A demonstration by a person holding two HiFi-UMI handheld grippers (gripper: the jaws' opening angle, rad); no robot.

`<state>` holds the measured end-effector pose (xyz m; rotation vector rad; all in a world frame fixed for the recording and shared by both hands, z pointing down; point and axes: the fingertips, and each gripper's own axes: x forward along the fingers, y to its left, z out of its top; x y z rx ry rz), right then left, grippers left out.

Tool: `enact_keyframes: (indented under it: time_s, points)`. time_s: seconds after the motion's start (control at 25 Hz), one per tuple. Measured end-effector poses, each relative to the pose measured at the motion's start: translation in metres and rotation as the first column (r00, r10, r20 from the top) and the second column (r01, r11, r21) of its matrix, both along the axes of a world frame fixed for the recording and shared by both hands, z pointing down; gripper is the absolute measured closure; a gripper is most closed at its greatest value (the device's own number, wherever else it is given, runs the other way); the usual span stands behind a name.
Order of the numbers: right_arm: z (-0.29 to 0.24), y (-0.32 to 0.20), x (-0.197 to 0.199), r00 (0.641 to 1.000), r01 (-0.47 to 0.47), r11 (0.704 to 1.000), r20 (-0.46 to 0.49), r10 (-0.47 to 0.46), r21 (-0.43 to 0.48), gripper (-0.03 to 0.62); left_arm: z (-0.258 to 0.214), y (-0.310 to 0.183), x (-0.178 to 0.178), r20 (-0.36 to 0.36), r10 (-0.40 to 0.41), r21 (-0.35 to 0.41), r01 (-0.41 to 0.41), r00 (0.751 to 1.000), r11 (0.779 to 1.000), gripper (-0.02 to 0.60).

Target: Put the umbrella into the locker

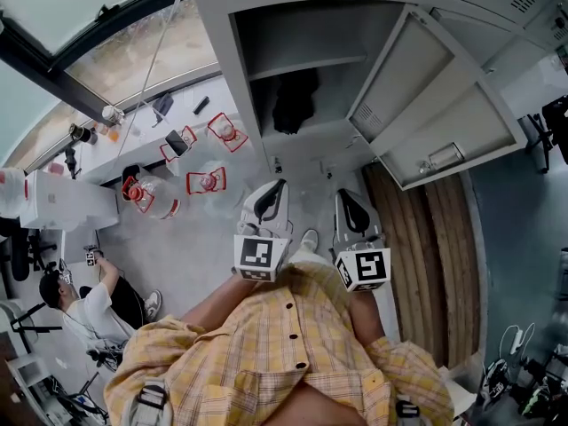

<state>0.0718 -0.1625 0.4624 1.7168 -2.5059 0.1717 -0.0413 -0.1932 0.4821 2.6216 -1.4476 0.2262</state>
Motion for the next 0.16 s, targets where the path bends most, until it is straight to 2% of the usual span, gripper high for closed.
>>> enact_keyframes:
  time_s: [0.16]
  points:
    - [0.0,-0.0017,0.0029,1.0,0.002,1.0,0.007,-0.002,-0.002,0.597,-0.0011,-0.002,-0.0008,0.004,-0.01,0.009,0.01,1.0,1.0,0.582]
